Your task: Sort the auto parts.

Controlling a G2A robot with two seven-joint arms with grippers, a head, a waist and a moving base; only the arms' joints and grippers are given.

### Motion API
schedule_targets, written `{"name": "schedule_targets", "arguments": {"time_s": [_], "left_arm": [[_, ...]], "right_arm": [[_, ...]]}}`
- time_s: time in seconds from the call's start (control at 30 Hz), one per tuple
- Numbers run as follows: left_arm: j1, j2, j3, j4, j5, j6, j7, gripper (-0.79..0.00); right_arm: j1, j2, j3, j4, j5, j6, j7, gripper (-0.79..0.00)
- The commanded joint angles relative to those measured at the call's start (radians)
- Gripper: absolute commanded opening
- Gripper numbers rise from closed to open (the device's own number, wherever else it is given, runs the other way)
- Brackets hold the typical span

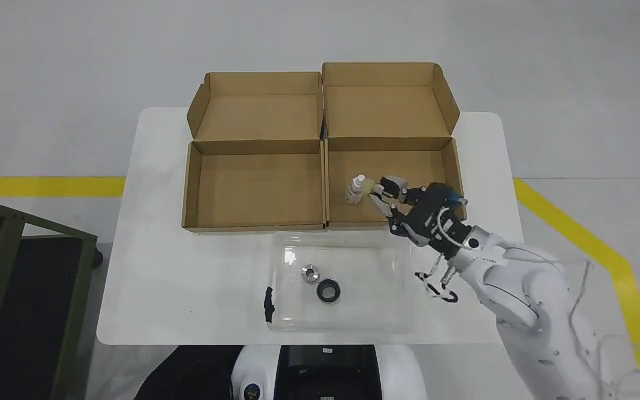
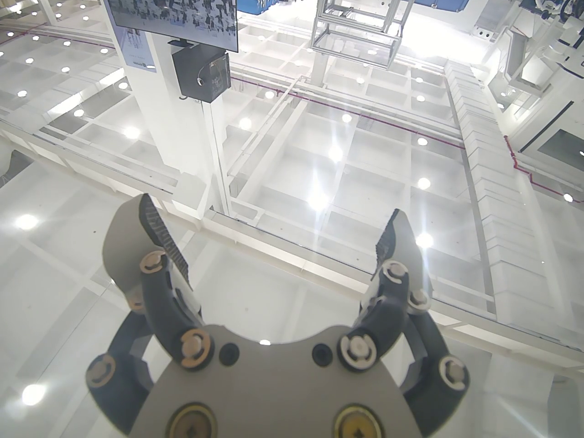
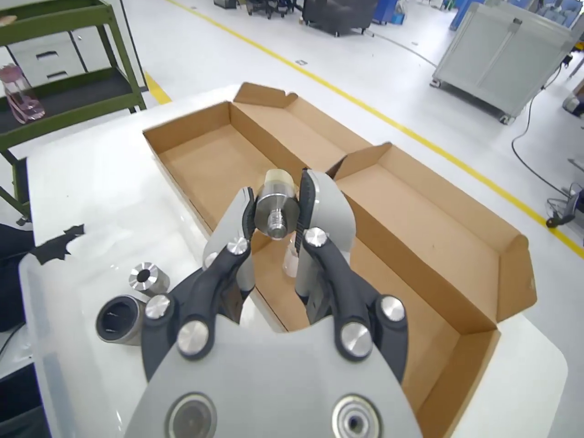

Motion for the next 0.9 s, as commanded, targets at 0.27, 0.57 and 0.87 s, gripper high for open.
{"name": "schedule_targets", "arguments": {"time_s": [0.27, 0.57, 0.87], "left_arm": [[0.000, 0.000, 0.000, 0.000, 0.000, 0.000, 0.000, 0.000], [0.000, 0.000, 0.000, 0.000, 0.000, 0.000, 0.000, 0.000], [0.000, 0.000, 0.000, 0.000, 0.000, 0.000, 0.000, 0.000]], "right_arm": [[0.097, -0.001, -0.019, 0.131, -0.020, 0.064, 0.182, -0.785], [0.199, -0.010, -0.105, 0.257, -0.087, 0.093, 0.305, -0.785], [0.298, -0.027, -0.192, 0.376, -0.095, 0.112, 0.375, -0.785]]}}
